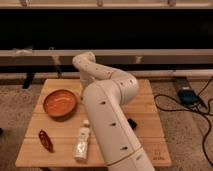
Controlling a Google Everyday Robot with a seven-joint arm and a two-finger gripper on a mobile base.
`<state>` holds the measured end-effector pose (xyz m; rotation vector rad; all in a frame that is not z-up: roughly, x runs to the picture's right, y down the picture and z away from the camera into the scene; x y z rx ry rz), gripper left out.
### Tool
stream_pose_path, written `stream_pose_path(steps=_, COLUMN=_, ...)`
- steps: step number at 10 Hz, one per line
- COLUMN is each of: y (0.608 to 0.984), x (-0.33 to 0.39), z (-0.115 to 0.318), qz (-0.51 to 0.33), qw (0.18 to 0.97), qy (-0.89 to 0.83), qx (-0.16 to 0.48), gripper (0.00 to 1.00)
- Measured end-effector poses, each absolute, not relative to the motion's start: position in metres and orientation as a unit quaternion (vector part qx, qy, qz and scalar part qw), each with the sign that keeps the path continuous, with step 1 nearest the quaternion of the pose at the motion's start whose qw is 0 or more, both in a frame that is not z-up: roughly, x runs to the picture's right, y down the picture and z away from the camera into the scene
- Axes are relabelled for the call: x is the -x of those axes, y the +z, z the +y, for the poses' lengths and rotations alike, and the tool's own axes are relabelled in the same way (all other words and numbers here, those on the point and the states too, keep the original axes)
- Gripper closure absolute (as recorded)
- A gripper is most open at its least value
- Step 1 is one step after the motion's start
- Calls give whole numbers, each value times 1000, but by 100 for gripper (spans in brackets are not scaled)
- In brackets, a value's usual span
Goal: Place the white sponge in the ceramic cup
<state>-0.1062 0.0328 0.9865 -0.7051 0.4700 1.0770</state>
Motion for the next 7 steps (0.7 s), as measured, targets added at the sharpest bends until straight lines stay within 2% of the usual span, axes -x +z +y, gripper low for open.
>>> stream_pose_path(steps=2, y=986, x=108, z=36, qz=218, qw=773, qy=495, qx=332, gripper=50)
stream_pose_path(steps=4, y=982, x=109, z=38, qz=219, qw=771, qy=494, qx=338, gripper=72)
stream_pose_path(steps=7, y=956, x=110, z=18, qz=202, qw=778, qy=500, qx=323, gripper=98)
